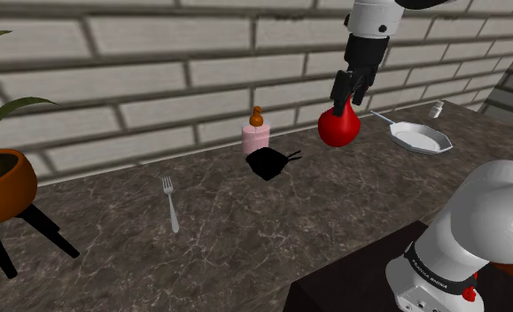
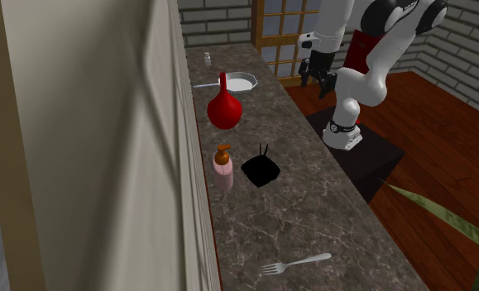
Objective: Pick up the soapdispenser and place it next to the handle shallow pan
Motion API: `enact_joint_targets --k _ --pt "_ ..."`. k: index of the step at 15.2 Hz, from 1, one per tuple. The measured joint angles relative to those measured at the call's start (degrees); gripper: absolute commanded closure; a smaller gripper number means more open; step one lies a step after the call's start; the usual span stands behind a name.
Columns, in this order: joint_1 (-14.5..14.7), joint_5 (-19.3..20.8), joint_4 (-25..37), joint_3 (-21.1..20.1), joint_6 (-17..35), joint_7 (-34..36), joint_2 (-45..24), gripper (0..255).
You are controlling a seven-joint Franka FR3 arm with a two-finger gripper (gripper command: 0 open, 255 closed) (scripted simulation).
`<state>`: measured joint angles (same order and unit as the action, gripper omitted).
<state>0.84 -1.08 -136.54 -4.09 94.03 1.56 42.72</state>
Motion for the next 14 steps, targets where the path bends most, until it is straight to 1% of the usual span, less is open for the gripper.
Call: enact_joint_targets --k 2,5,10,11,14 --pt "0.0 0.0 0.5 -0.1 0.6 0.1 -1.1 0" --pt "-0.5 0.5 2.1 0.5 4.4 -0.8 -6.6 0" --pt "-1.0 1.0 7.8 1.0 9.4 -1.8 -17.2 0" --pt "-1.1 1.1 9.9 1.1 10.6 -2.0 -20.4 0" --pt "-1.6 1.4 13.8 1.7 12.6 -3.0 -26.5 0"
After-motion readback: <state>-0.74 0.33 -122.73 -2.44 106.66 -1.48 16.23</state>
